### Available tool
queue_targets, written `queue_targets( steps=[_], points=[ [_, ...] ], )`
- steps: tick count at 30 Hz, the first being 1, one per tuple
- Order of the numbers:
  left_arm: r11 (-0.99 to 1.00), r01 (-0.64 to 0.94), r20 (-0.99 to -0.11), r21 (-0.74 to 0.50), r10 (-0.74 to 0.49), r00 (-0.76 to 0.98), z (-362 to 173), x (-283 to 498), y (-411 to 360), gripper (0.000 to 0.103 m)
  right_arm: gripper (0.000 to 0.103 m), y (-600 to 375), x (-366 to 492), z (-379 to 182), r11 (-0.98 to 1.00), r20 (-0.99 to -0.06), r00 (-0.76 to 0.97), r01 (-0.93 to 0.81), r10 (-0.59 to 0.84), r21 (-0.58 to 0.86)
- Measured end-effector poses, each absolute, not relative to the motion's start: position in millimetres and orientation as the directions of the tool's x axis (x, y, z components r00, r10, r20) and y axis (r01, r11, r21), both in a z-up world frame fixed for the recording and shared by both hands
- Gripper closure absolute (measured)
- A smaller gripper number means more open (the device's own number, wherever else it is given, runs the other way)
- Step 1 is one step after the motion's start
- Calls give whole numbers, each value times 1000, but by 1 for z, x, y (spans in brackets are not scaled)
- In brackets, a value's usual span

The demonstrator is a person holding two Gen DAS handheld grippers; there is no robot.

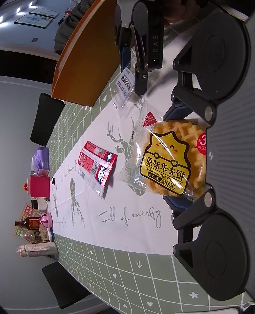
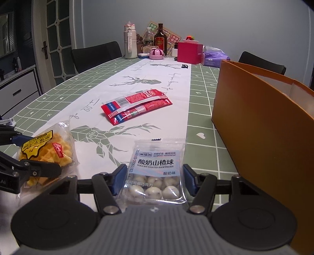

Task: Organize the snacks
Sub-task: 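Lift waffle bag with left tool while right tool lifts hawthorn pack toward orange box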

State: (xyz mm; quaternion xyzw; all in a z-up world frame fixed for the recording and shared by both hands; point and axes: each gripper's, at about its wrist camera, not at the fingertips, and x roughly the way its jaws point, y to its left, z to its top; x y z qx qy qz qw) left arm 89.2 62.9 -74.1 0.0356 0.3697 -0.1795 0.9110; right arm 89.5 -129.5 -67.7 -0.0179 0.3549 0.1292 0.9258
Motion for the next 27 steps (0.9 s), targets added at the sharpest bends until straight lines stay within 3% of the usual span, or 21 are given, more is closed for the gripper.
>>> queue_targets(
  steps=[19,27],
  points=[
    [895,445,-597,-31,-373,710,-15,97,22,14,44,-177,68,28,960,-537,799,-264,270,90],
    [854,521,-569,-19,-438,696,2,107,-16,14,44,-211,52,54,973,-503,835,-219,222,67]
  ],
)
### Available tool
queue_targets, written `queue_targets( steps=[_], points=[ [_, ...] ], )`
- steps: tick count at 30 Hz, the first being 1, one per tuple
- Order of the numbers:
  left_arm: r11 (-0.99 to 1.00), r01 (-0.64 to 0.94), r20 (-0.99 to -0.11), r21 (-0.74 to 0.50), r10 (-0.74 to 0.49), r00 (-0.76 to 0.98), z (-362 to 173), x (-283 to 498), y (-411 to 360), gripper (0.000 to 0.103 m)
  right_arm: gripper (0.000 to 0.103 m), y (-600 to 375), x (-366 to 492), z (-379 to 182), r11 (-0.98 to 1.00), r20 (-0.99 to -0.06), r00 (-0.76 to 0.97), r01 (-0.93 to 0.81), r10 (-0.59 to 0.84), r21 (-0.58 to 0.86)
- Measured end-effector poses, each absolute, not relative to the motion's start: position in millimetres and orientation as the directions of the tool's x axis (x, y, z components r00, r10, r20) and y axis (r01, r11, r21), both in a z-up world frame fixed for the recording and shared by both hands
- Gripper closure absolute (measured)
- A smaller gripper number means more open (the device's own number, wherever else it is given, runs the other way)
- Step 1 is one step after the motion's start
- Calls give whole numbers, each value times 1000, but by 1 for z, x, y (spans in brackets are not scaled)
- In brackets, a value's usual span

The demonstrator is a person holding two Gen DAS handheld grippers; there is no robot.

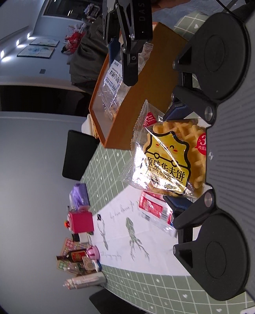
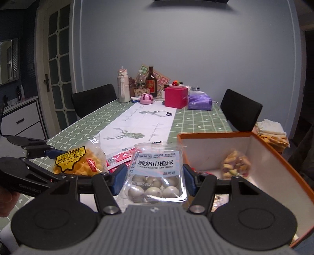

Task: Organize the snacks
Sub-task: 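Lift waffle bag with left tool while right tool lifts hawthorn pack toward orange box, then lower waffle bag with left tool while right tool lowers hawthorn pack into box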

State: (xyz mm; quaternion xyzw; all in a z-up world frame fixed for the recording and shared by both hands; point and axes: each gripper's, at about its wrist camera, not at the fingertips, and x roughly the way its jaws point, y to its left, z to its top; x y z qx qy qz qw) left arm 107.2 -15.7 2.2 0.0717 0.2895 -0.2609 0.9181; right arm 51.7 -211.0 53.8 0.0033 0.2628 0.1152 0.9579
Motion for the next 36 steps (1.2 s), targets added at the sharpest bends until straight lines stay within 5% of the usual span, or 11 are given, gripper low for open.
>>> queue_targets(
  steps=[17,36],
  points=[
    [736,674,-541,66,-541,644,24,113,-107,15,44,-292,30,58,995,-495,864,-67,94,71],
    [647,738,-629,194,-495,599,27,165,-208,15,43,-360,104,52,996,-653,752,-73,92,57]
  ],
)
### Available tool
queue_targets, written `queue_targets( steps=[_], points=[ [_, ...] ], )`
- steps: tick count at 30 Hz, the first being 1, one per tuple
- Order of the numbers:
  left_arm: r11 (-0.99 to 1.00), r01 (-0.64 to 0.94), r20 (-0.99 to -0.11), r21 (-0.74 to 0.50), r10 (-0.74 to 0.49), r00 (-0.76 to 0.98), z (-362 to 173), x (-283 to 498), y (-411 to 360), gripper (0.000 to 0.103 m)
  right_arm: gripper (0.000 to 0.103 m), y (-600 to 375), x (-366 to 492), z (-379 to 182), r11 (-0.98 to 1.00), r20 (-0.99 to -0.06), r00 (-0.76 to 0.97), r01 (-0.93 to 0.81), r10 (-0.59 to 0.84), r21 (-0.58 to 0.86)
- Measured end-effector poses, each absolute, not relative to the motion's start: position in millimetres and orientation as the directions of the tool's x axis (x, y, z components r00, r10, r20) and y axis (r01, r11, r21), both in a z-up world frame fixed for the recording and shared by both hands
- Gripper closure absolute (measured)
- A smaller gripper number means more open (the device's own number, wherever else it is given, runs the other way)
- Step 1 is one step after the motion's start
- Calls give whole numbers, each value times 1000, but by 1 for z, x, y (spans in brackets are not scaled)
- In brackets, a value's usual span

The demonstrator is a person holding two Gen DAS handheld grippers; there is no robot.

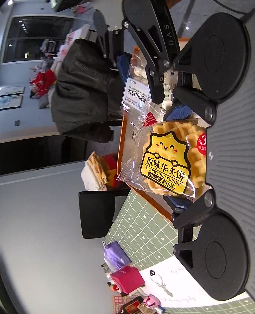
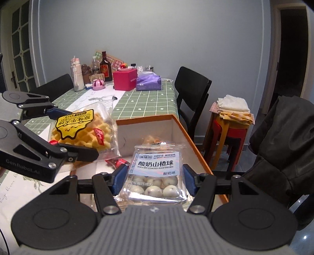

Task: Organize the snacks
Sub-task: 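Lower waffle bag with left tool while right tool lowers hawthorn pack into box, then open left tool to release waffle bag while right tool releases hawthorn pack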

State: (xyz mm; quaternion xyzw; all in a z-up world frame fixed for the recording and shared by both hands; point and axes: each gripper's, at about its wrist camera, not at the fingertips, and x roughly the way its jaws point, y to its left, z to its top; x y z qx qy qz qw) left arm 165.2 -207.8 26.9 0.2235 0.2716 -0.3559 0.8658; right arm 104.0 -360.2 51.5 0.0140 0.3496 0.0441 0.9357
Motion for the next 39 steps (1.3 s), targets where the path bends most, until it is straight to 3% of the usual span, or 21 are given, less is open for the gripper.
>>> queue_targets(
  steps=[3,12,19,39],
  points=[
    [625,715,-641,313,-417,644,9,167,-226,15,43,-373,121,41,994,-685,720,-70,109,85],
    [558,744,-741,367,-308,597,-26,185,-254,15,43,-373,147,23,991,-758,642,-129,112,37],
    [562,751,-777,347,-277,566,-38,197,-259,15,43,-370,167,7,988,-809,577,-148,111,29],
    [572,750,-791,332,-264,551,-42,199,-262,11,39,-361,175,2,983,-836,544,-181,71,-35]
  ],
)
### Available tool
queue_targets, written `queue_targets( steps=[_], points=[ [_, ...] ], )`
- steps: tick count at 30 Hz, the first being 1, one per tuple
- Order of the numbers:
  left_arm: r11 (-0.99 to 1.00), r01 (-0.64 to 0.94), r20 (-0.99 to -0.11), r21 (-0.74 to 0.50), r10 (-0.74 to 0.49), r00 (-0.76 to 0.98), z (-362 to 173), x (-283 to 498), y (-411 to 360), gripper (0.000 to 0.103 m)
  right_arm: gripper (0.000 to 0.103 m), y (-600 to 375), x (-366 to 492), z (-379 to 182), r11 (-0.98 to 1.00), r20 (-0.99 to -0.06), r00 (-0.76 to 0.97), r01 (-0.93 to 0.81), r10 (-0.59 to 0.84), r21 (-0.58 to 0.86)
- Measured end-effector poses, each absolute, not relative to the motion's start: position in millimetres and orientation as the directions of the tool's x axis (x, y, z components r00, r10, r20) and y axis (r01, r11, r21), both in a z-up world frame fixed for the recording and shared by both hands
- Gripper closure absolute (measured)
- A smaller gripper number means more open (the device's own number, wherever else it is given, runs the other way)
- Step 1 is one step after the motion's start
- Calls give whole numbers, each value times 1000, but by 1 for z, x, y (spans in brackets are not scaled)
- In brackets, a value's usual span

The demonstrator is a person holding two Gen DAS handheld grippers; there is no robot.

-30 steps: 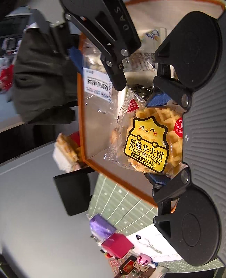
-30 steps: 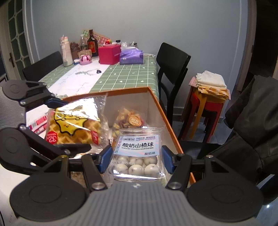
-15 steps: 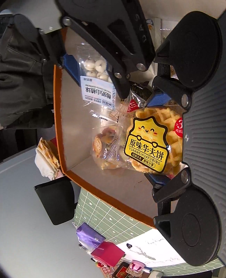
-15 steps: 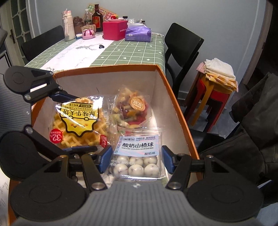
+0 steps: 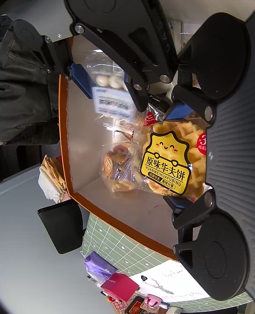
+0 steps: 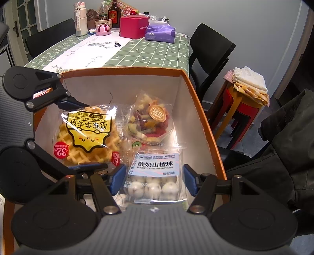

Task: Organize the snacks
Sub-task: 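Open left tool to release waffle bag while right tool releases hawthorn pack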

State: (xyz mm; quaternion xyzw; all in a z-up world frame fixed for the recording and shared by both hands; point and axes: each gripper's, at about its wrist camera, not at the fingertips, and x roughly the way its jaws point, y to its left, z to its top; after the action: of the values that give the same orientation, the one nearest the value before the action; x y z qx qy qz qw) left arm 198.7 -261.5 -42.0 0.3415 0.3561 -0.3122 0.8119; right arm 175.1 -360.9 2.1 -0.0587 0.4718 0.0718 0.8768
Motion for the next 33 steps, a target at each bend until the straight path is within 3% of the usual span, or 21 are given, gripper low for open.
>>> queue_targets(
  steps=[8,14,33],
  points=[
    [562,762,-796,321,-275,539,-38,194,-260,9,36,-362,175,1,985,-836,545,-169,63,-36],
    [593,768,-814,242,-307,493,-32,199,-254,7,36,-364,174,4,988,-831,553,-150,63,-25],
    [640,731,-712,238,-397,580,6,183,-209,7,36,-352,166,38,992,-777,624,-126,77,-3]
  ],
)
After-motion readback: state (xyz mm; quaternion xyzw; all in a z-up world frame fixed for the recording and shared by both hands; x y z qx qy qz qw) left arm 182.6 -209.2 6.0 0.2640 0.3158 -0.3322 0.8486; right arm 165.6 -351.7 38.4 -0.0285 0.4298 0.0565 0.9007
